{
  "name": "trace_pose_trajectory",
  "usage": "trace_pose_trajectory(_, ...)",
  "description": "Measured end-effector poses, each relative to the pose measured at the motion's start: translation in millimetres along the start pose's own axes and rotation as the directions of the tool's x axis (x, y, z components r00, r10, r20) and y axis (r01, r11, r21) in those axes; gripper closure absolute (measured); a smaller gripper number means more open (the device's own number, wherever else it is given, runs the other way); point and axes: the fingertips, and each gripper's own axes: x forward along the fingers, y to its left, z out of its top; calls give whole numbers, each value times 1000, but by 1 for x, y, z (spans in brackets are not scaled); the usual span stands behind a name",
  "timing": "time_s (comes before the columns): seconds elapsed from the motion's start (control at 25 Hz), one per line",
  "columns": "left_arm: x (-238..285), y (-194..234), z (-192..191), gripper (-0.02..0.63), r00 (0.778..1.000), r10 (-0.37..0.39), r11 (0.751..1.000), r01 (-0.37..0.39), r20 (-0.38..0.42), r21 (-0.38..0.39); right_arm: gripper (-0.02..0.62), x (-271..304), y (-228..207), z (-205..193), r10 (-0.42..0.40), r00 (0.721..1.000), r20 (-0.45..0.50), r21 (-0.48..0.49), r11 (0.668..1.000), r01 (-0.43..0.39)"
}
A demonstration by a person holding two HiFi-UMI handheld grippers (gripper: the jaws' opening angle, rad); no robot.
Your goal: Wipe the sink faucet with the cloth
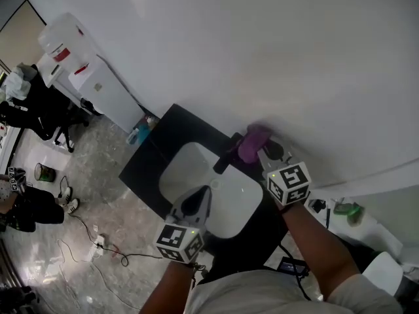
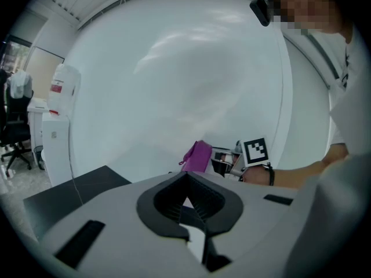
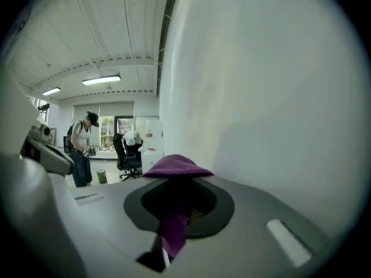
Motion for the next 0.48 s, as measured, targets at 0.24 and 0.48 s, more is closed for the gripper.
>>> trace_pose_trajectory(0.24, -16, -63, 58, 600, 993, -46, 997, 38, 108, 71, 570, -97, 27, 77, -3, 997, 78, -10, 1000, 4)
trace_pose_trajectory(0.48, -33, -122, 109, 600, 975, -76, 987, 43, 209, 158, 571, -173, 59, 111, 5, 994, 112, 17, 1000, -7)
